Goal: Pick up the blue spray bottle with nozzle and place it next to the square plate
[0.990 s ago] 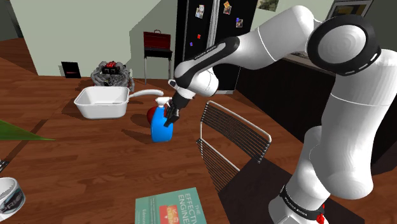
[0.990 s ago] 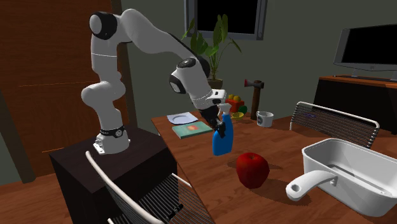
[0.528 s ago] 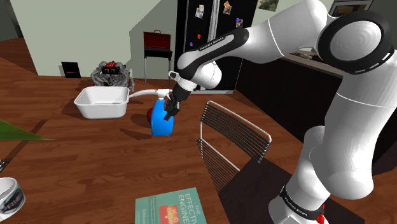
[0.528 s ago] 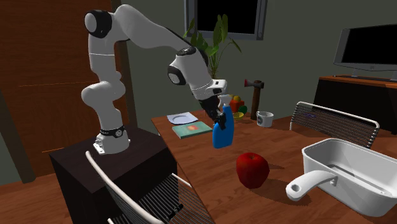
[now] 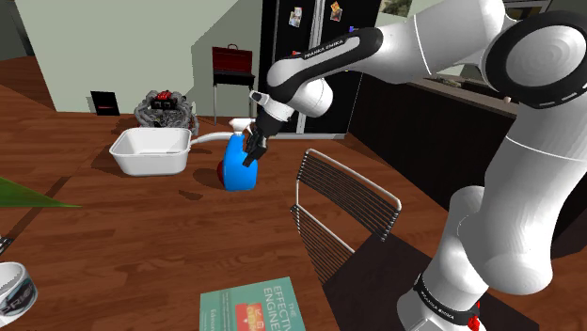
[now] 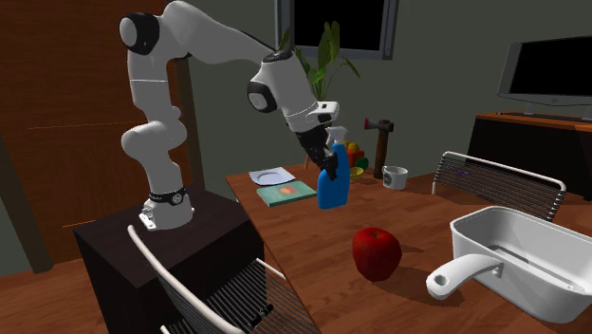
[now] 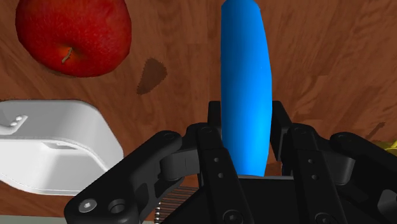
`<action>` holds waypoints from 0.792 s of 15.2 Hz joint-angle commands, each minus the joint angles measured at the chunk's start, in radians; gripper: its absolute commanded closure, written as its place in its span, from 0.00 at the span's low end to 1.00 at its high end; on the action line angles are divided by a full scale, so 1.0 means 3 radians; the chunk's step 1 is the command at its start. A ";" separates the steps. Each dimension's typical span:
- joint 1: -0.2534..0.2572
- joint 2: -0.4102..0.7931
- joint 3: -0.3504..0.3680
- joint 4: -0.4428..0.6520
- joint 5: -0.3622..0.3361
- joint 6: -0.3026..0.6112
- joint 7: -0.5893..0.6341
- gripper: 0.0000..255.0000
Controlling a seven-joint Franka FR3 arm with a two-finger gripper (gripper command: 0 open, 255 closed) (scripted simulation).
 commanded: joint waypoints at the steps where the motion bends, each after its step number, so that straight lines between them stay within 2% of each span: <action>1: -0.0003 -0.0038 -0.0007 0.0043 -0.0055 -0.0070 0.0057 1.00; 12: -0.0015 -0.0222 -0.0023 0.0312 -0.0307 -0.0463 0.0347 1.00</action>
